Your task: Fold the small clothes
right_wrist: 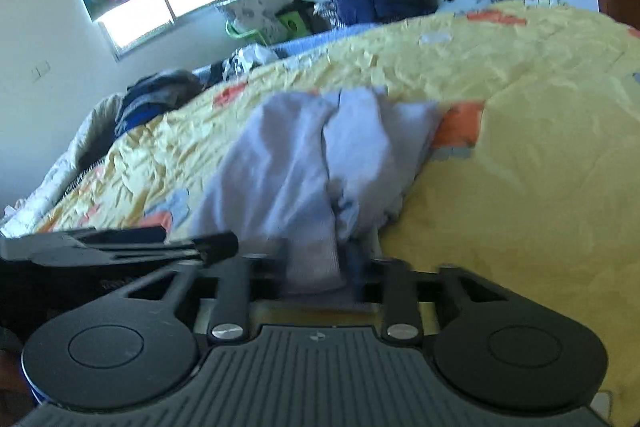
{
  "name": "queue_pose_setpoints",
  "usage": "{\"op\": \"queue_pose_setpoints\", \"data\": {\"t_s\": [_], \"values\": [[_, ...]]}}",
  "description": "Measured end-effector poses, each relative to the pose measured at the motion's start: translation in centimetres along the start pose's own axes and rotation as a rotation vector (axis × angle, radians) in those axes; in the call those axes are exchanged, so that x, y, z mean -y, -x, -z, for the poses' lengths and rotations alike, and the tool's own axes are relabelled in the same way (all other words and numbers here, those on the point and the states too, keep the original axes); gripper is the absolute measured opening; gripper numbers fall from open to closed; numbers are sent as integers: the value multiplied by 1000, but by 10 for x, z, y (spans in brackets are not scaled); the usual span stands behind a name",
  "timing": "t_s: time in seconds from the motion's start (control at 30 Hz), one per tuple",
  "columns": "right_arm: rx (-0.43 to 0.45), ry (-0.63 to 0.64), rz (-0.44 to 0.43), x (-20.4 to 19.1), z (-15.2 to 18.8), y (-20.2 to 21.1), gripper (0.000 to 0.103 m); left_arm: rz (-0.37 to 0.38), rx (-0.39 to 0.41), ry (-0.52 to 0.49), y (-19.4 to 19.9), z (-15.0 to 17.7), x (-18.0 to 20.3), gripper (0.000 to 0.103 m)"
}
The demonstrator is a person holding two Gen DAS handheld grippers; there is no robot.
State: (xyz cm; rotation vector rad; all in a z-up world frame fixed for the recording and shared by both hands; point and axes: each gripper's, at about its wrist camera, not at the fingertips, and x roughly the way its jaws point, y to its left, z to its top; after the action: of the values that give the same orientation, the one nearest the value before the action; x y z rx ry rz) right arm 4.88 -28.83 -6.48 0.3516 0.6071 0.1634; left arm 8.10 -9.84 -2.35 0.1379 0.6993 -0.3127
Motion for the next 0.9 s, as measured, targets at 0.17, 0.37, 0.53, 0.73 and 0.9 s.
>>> {"op": "queue_pose_setpoints", "data": {"t_s": [0.17, 0.37, 0.53, 0.73, 0.9], "values": [[-1, 26, -1, -1, 11, 9, 6, 9, 1, 11, 1, -1, -5, 85], [-4, -64, -22, 16, 11, 10, 20, 17, -20, 31, -5, 1, -5, 85], [66, -84, 5, 18, 2, 22, 61, 19, -20, 29, -6, -1, -6, 85], [76, -115, 6, 30, -13, 11, 70, 31, -31, 48, -18, -9, -13, 91], [35, -169, -14, 43, -23, -17, 71, 63, -37, 69, -34, -17, -20, 97]]}}
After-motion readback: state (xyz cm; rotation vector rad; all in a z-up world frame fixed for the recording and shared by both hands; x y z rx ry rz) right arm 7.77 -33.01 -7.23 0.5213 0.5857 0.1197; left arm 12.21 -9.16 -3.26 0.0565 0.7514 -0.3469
